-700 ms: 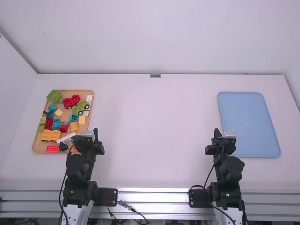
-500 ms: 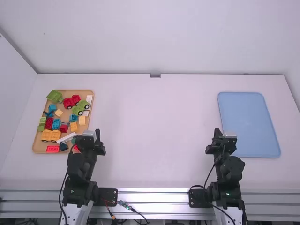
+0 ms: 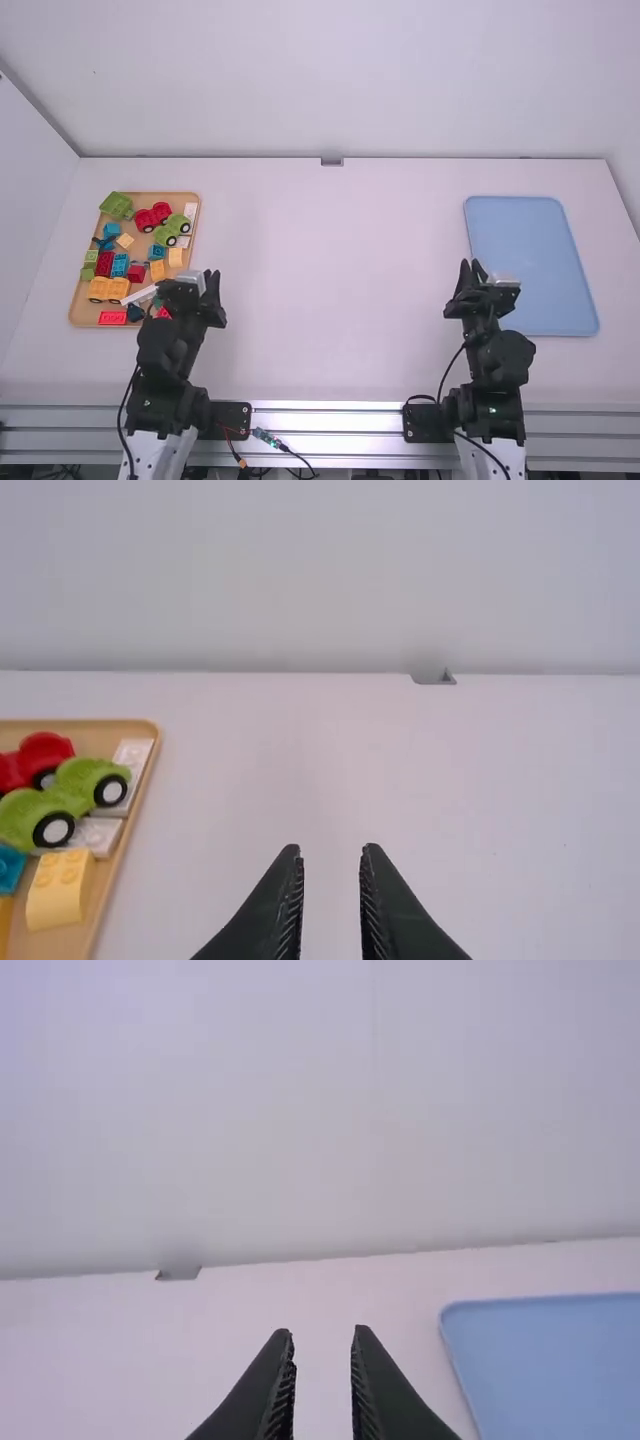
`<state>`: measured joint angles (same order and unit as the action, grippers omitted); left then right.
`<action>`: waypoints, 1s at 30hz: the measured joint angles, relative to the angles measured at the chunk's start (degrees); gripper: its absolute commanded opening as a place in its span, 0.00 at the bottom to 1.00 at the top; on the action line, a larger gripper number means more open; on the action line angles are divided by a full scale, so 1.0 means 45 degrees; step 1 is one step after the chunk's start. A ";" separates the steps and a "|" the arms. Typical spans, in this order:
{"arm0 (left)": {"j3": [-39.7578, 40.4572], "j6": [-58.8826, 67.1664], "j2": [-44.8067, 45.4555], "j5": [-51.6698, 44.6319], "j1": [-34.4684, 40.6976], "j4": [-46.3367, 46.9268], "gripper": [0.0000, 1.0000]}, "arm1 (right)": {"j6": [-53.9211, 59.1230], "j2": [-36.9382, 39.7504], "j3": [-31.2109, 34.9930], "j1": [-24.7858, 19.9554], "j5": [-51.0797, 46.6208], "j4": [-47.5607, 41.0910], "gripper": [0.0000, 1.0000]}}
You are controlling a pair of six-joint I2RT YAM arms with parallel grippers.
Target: Assemble lego blocks to make yellow taxi
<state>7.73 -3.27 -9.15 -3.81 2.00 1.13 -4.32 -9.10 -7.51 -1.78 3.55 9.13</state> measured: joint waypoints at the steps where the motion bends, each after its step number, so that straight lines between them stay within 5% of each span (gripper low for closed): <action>1: 0.0078 -0.0010 -0.0078 -0.0010 0.0000 -0.0078 0.18 | -0.0058 -0.0083 -0.0092 0.0000 -0.0015 0.0097 0.18; 11: 0.1137 0.0063 -0.1146 -0.0141 0.0000 -0.1064 0.27 | -0.0282 -0.1088 -0.1146 0.0039 0.0573 0.0952 0.27; 30: 0.3847 0.0335 -0.3905 0.1005 0.0000 -0.1268 0.50 | 0.1302 -0.2895 -0.2895 0.1749 0.0777 -0.0777 0.40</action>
<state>25.04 -1.76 -26.72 0.71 2.00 -4.58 1.54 -22.13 -20.53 6.09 7.05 5.63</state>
